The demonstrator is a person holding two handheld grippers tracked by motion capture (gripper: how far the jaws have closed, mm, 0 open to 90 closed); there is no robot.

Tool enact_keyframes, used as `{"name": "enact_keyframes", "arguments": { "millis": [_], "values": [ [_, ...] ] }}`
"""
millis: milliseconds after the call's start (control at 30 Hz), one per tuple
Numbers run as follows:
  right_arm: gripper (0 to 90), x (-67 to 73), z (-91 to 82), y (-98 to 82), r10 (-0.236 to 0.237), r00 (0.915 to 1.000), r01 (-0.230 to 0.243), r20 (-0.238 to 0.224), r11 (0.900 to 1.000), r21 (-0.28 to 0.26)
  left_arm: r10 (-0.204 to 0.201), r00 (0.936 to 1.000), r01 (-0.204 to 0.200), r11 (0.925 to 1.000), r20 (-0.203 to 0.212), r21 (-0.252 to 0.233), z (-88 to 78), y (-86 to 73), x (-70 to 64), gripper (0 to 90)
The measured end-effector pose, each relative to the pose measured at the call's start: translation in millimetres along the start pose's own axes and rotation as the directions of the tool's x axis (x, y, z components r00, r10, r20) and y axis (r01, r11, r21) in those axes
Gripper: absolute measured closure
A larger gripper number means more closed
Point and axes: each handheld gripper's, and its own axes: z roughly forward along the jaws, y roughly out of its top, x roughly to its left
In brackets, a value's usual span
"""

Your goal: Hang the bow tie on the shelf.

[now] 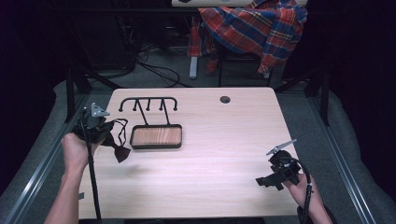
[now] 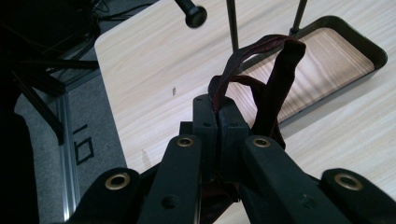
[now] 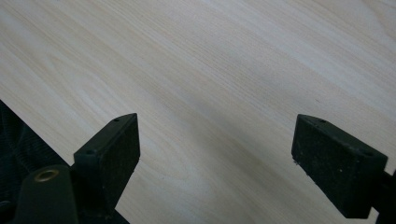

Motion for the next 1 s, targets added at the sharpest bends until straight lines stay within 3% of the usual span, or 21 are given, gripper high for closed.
{"name": "enact_keyframes", "arguments": {
  "millis": [267,633,1000],
  "values": [
    [15.2,0.1,0.8,0.0,0.009,1.0000,-0.009,0.002,1.000,-0.004,0.018,0.9998,-0.018,0.9998,-0.004,0.002,-0.1,11.4,2.5,88.1],
    [15.2,0.2,0.9,0.0,0.009,0.9999,-0.009,0.007,1.000,0.002,0.024,0.9997,-0.024,0.9992,-0.001,-0.033,-3.3,32.7,5.3,88.1],
    [15.2,-0.2,0.2,0.2,-0.006,0.9999,0.006,0.010,1.000,0.020,0.001,1.0000,-0.001,0.9993,0.008,-0.038,4.9,49.8,13.0,88.1]
  ]
}}
